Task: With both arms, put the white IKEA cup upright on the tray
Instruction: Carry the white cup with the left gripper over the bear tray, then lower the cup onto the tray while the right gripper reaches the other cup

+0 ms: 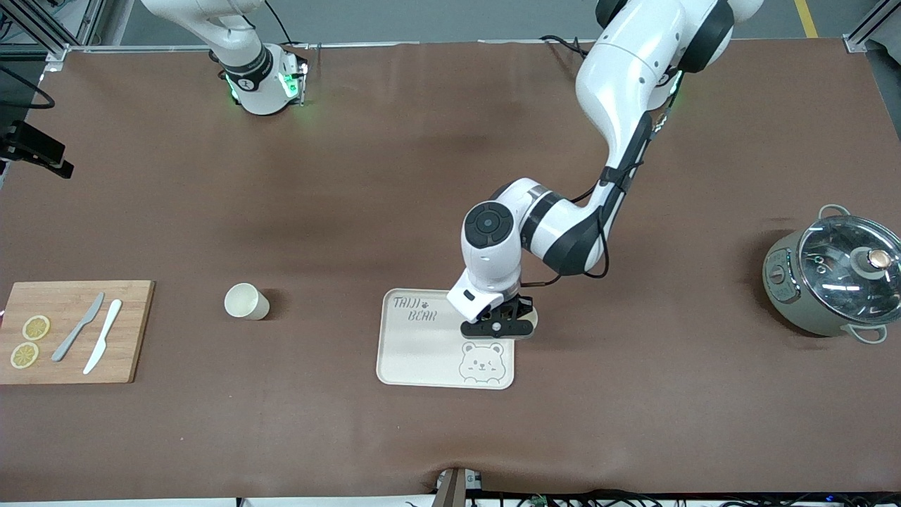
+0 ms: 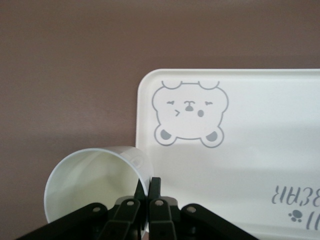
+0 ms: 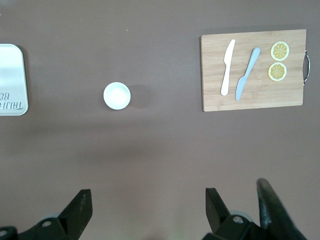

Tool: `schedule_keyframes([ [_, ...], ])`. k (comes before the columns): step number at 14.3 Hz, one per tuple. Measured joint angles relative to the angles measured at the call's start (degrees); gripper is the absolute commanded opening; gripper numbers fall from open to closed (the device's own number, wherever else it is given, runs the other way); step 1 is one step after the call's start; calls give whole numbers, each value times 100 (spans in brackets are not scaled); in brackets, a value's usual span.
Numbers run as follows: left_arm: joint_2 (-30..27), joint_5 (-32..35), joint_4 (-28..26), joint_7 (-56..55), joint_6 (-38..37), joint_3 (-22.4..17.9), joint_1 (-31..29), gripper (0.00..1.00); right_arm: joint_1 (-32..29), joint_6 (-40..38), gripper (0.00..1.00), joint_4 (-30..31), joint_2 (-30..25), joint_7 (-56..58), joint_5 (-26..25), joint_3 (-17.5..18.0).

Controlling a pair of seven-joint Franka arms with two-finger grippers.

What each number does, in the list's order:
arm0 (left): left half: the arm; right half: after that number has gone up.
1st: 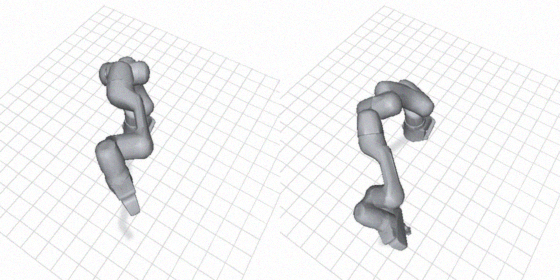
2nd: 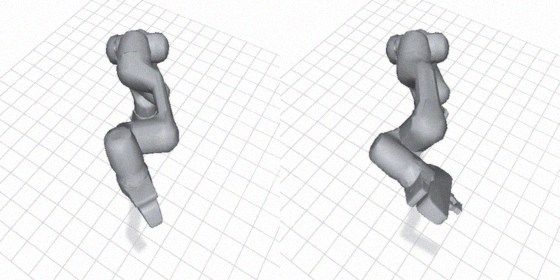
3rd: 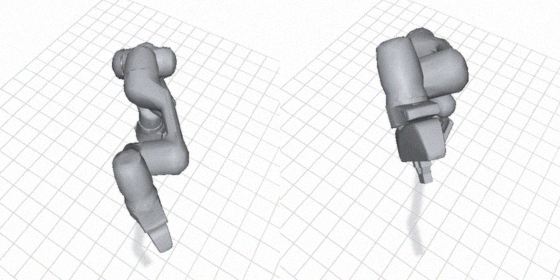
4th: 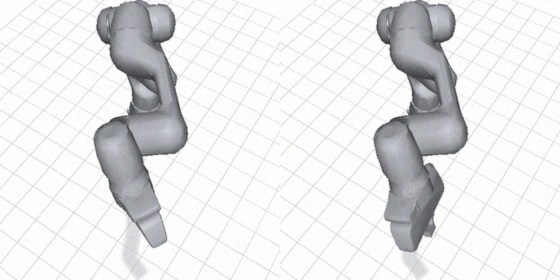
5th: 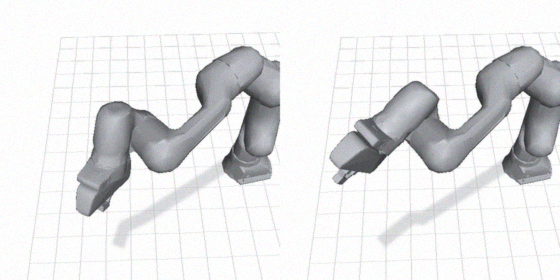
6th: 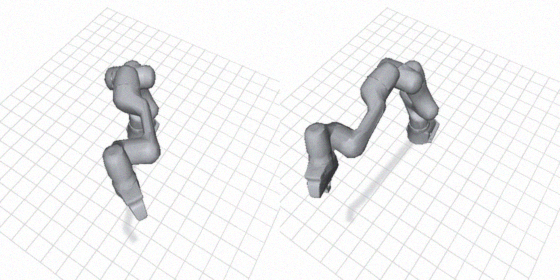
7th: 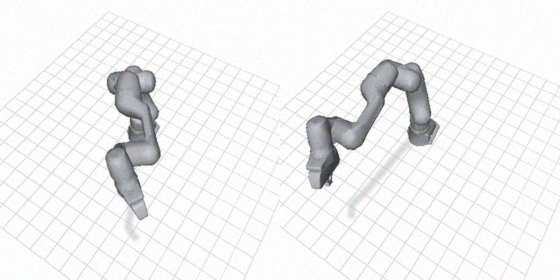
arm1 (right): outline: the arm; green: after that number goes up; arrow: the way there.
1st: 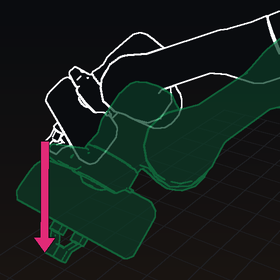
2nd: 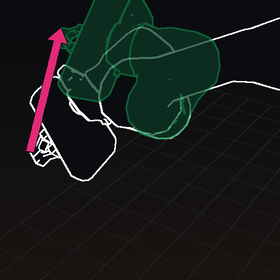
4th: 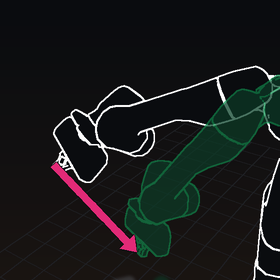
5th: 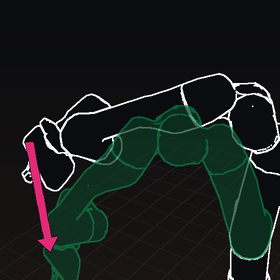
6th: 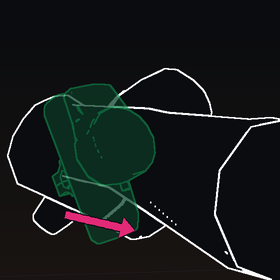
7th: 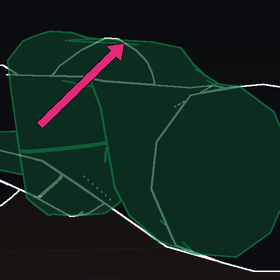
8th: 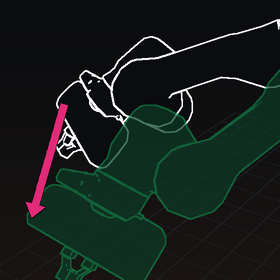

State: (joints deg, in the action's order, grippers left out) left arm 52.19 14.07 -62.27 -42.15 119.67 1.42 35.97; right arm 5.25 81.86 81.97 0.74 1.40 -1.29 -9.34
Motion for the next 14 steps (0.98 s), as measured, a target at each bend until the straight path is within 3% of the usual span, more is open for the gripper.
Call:
schedule_keyframes([
  [14,256,-9,30,-660,532,0,233,0,-25,216,100,0,13,-5,37,-14],
])
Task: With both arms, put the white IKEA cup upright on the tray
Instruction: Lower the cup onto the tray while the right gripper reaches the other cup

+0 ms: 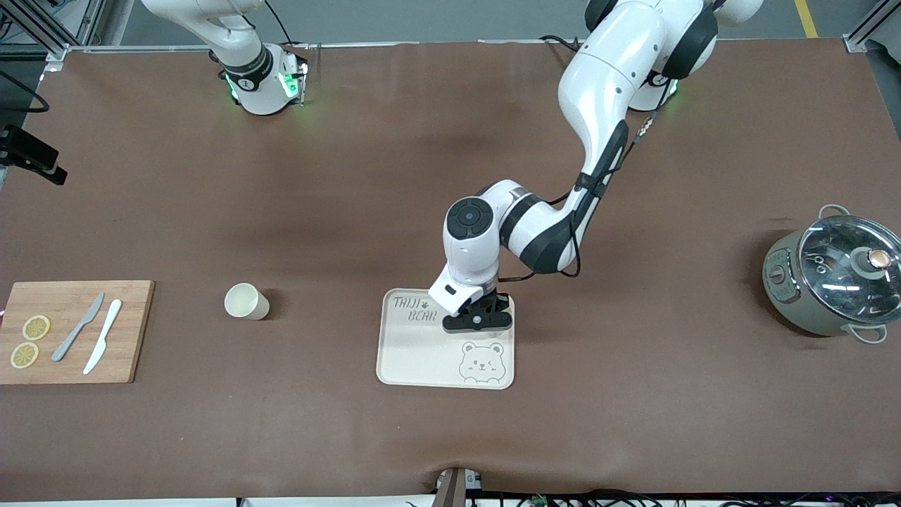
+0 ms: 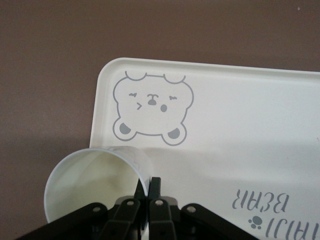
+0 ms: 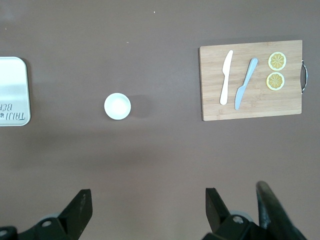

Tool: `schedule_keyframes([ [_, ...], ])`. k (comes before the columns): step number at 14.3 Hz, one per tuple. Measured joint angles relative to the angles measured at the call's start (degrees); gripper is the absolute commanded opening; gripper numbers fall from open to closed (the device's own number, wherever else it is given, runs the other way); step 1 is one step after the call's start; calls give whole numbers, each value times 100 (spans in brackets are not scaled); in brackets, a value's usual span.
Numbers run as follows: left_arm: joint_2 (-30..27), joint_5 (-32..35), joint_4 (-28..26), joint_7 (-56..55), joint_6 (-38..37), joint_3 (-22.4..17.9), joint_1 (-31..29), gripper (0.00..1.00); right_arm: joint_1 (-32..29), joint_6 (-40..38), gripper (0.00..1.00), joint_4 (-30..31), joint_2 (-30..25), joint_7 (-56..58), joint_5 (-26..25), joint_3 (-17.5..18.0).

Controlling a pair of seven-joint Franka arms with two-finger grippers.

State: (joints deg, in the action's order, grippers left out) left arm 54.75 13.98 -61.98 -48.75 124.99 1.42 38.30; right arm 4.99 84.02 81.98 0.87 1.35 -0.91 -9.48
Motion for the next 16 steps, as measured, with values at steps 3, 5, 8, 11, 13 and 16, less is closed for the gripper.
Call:
schedule_keyframes([
  [3,103,0,0,-112,204,-4,27,0,-11,8,100,0,13,0,3,-2],
  [5,180,0,0,-117,262,-11,39,0,-11,14,100,0,37,0,2,2],
  [8,231,0,8,-118,289,-22,49,0,-8,26,100,0,62,0,2,9],
  [11,238,1,9,-117,285,-52,83,0,-7,28,100,0,63,1,2,11],
  [13,240,1,13,-117,230,-74,110,0,-7,35,100,0,68,1,2,11],
  [16,239,1,50,-96,7,-81,132,0,-2,141,100,6,145,1,5,21],
])
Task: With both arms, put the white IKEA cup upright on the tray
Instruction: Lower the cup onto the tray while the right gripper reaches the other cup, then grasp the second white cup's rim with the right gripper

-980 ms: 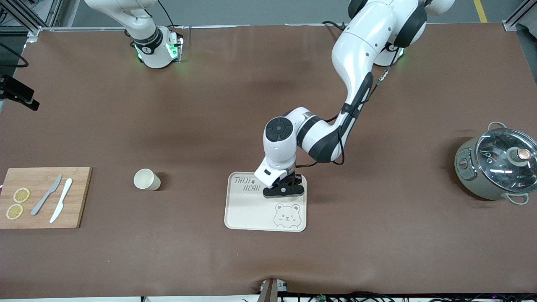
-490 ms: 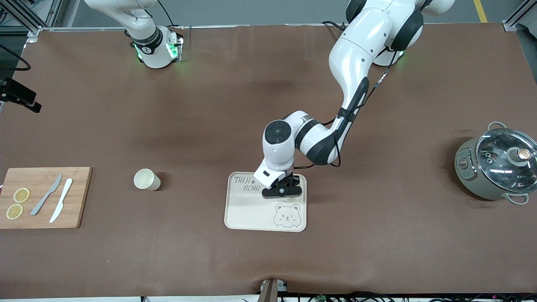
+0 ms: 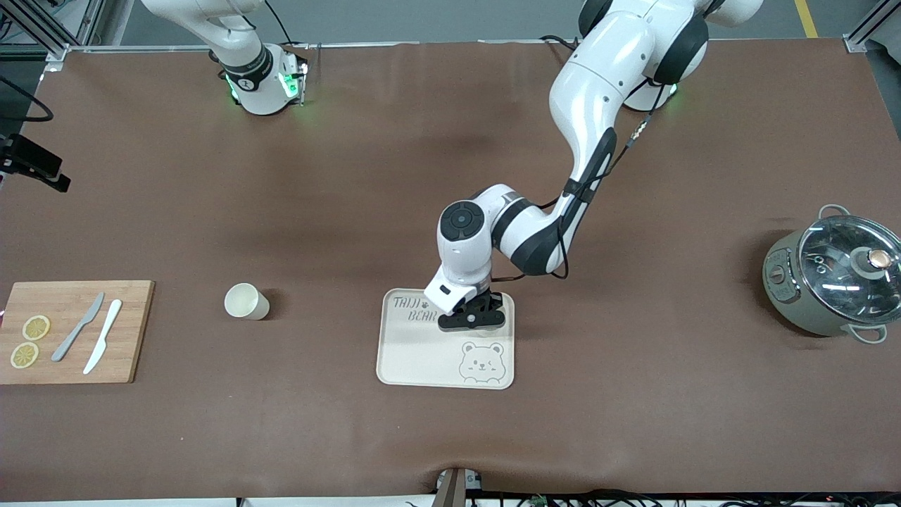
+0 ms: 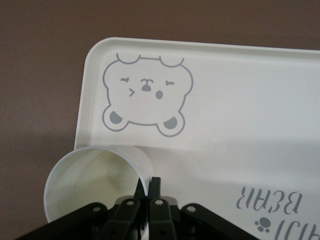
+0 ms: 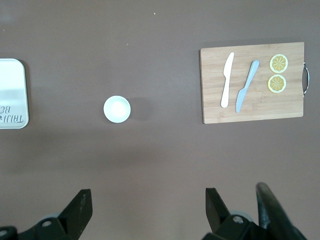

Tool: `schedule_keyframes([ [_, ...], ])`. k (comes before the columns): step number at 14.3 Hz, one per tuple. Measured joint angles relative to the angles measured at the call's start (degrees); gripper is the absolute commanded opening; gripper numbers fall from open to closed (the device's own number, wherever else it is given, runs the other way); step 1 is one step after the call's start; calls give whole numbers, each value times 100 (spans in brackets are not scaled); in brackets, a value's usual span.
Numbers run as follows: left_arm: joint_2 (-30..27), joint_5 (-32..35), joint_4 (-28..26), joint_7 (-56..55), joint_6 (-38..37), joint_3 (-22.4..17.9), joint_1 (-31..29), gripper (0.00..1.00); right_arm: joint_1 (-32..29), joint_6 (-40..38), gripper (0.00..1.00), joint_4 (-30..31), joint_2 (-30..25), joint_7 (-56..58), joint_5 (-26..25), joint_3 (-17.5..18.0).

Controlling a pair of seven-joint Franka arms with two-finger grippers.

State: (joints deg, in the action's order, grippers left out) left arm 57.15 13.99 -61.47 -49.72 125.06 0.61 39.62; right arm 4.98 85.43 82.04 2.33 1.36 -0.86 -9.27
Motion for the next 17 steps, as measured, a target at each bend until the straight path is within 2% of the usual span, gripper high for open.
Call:
schedule_keyframes([
  [3,0,0,31,47,-188,0,8,0,1,252,100,23,218,0,36,15],
  [7,0,0,45,86,-280,0,14,0,11,1094,100,253,629,0,243,29],
  [12,-1,0,52,88,-335,0,18,0,105,2415,100,917,1185,0,254,49],
  [16,-1,0,53,267,-352,0,24,0,184,3124,100,1571,1404,0,255,57],
  [17,-1,0,53,362,-358,1,27,4,197,3285,100,1703,1430,0,255,57],
])
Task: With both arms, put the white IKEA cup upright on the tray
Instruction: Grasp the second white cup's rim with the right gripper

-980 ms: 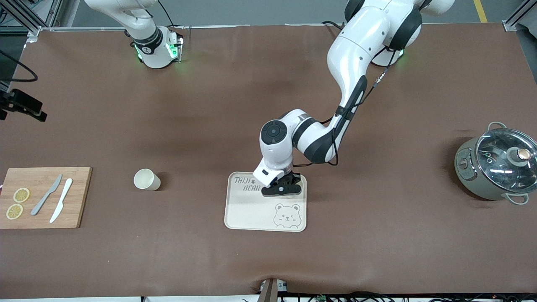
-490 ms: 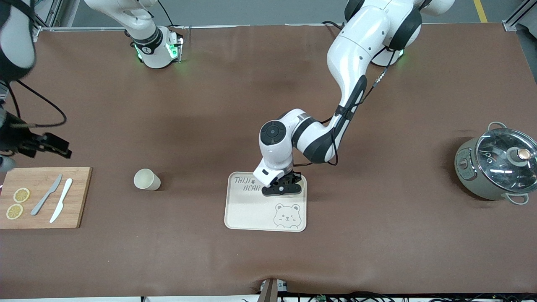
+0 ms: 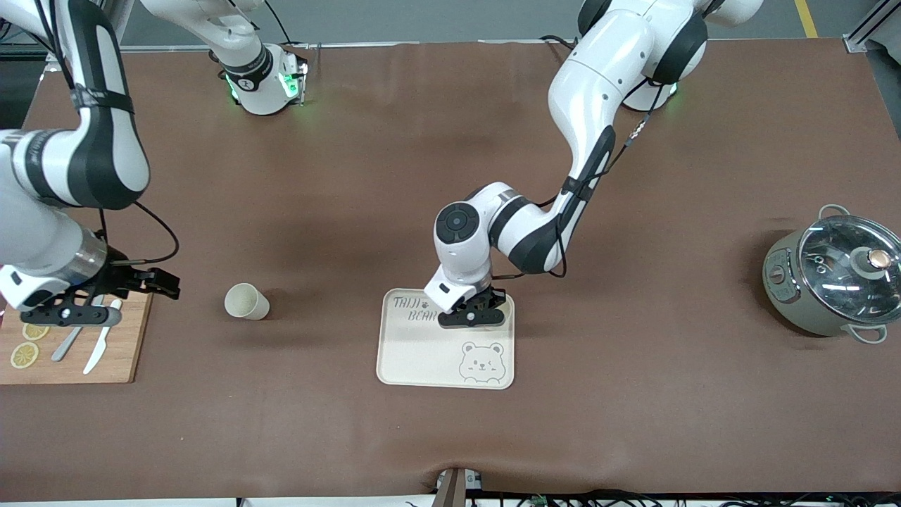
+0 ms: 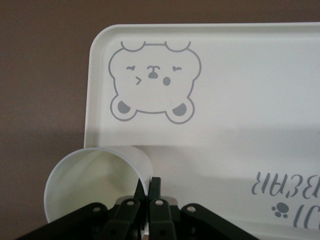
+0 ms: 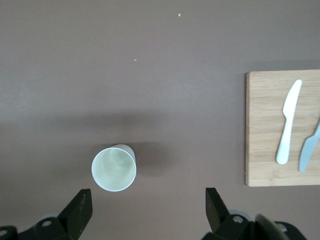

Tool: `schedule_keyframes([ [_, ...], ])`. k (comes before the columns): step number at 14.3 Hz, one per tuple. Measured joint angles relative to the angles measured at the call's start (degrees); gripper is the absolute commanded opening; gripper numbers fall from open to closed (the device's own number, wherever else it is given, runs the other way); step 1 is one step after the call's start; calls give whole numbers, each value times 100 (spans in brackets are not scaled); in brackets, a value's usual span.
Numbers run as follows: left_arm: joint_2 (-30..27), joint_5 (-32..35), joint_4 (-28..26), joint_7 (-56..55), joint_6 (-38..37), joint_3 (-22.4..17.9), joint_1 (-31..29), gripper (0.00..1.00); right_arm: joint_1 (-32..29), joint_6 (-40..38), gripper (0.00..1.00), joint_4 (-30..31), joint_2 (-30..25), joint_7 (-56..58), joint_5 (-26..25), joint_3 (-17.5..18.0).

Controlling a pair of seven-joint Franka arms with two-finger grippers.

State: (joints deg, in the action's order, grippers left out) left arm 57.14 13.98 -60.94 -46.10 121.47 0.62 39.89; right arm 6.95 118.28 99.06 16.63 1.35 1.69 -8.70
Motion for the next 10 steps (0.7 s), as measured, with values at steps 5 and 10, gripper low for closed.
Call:
schedule_keyframes([
  [5,52,-4,-70,215,-92,2,-4,17,68,1015,100,686,123,0,1,7],
  [10,128,-9,-69,217,-92,2,-5,22,147,1448,100,812,533,0,1,13],
])
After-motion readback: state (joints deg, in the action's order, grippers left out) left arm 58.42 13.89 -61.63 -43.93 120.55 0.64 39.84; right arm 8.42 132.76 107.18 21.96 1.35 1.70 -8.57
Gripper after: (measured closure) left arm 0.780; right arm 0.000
